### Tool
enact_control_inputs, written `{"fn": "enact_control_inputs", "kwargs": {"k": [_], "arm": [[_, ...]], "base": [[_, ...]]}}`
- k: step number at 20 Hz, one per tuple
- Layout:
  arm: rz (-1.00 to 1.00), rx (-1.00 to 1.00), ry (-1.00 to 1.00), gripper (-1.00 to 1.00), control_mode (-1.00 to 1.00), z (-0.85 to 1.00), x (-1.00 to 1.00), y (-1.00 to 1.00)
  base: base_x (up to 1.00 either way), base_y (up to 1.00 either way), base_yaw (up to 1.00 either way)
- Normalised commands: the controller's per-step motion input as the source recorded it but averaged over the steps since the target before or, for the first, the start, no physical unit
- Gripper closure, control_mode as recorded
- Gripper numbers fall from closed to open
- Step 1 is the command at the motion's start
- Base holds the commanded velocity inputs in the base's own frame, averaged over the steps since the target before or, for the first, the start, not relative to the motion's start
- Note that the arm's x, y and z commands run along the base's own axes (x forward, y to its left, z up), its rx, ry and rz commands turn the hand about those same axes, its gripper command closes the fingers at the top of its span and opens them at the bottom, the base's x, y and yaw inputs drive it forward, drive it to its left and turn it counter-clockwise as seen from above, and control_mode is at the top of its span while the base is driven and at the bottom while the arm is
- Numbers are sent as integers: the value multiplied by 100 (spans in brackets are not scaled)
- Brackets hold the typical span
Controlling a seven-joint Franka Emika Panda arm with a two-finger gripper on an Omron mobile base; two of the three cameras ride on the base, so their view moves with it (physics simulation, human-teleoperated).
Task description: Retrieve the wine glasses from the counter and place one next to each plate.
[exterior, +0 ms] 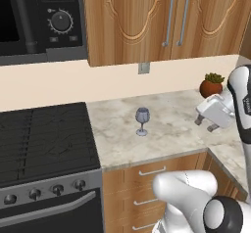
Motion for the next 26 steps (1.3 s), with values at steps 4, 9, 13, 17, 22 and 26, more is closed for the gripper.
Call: {"fn": "enact_control_inputs", "kwargs": {"k": [4,9,13,17,22,26], "arm": [[19,-2,-1,-100,-100,1,-2,0],[12,0,0,-100,-100,0,-1,0],[-40,3,-4,-100,-100,0,4,0],[-55,5,-9,-100,-100,0,0,0],[-58,5,-7,-100,-100,0,0,0],[-64,13,-1,-100,-100,2,0,0]], "base": [[0,0,0],[0,0,0],[0,0,0],[0,0,0],[0,0,0],[0,0,0]]}}
